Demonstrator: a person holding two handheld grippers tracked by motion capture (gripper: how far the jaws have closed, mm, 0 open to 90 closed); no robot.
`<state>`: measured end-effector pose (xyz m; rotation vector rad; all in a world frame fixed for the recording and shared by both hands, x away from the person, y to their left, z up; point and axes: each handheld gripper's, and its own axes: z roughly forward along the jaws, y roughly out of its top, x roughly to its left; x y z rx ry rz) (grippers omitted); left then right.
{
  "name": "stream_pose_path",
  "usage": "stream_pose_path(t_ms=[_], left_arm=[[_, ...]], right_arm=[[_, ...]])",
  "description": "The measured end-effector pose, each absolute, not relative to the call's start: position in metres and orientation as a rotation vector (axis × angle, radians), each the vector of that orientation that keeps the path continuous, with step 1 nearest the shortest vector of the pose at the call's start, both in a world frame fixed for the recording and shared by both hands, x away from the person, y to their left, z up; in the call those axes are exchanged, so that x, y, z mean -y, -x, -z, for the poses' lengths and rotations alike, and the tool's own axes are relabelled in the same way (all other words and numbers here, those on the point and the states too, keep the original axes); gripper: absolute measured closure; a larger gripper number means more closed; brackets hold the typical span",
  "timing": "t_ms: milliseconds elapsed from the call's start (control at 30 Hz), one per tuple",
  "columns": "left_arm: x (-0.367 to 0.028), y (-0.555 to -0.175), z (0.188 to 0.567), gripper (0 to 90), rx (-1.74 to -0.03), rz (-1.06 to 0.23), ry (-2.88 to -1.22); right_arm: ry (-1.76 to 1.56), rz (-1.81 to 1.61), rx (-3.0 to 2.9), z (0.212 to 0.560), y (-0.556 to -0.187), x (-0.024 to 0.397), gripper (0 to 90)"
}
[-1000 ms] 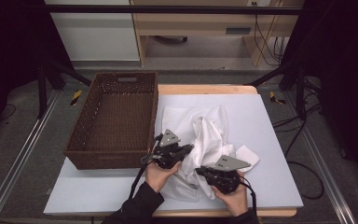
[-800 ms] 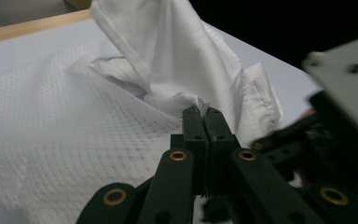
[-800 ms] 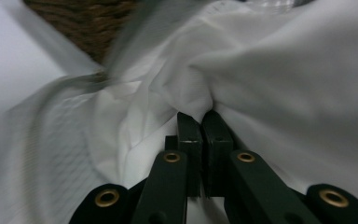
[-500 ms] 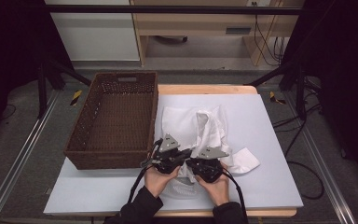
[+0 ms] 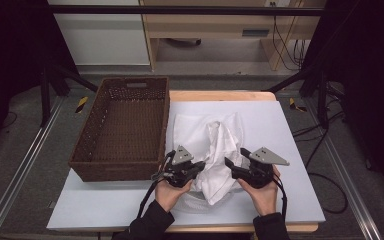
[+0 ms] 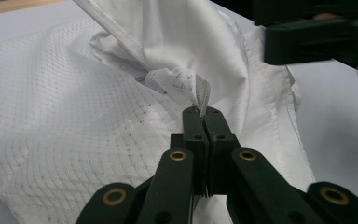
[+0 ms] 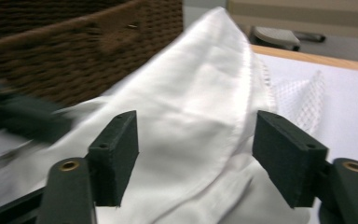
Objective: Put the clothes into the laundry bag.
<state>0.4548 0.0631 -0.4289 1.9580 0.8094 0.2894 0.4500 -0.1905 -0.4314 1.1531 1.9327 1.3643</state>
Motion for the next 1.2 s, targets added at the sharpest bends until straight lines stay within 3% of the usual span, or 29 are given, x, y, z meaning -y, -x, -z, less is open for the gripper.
stream_pose_path(t_ms=[67,167,267,333,533,667,900,1200], left_arm=[[-0.064,-0.454,0.429,89.1,-0.804,-0.304,-1.969],[-0.064,-0.454,0.429,89.1,-0.797,-0.32,-1.982],[-0.065,-0.455,0.429,89.1,-0.798,-0.319,-1.982],[-0.066,-0.455,0.427,89.1,-0.801,-0.318,-1.977],[-0.068,-0.459,0.416,89.0,-0.822,-0.293,-1.949],[-0.063,-0.459,0.405,89.1,-0.815,-0.279,-1.937],[-0.056,-0.449,0.391,89.1,-0.772,-0.287,-1.93],[-0.065,-0.449,0.404,89.1,-0.793,-0.269,-1.916]], right_arm=[[-1.198,-1.363,-1.958,0.439,-0.464,0.187,30.5],[-1.23,-1.345,-2.021,0.453,-0.479,0.179,43.0],[-1.249,-1.335,-2.066,0.457,-0.479,0.179,76.4],[-1.24,-1.364,-2.095,0.453,-0.472,0.183,88.2],[-1.046,-1.51,-2.146,0.431,-0.43,0.19,88.6],[-0.933,-1.541,-2.232,0.437,-0.411,0.167,88.5],[-0.949,-1.394,-2.274,0.467,-0.434,0.121,88.5],[-1.046,-1.267,-2.17,0.484,-0.456,0.103,87.4]])
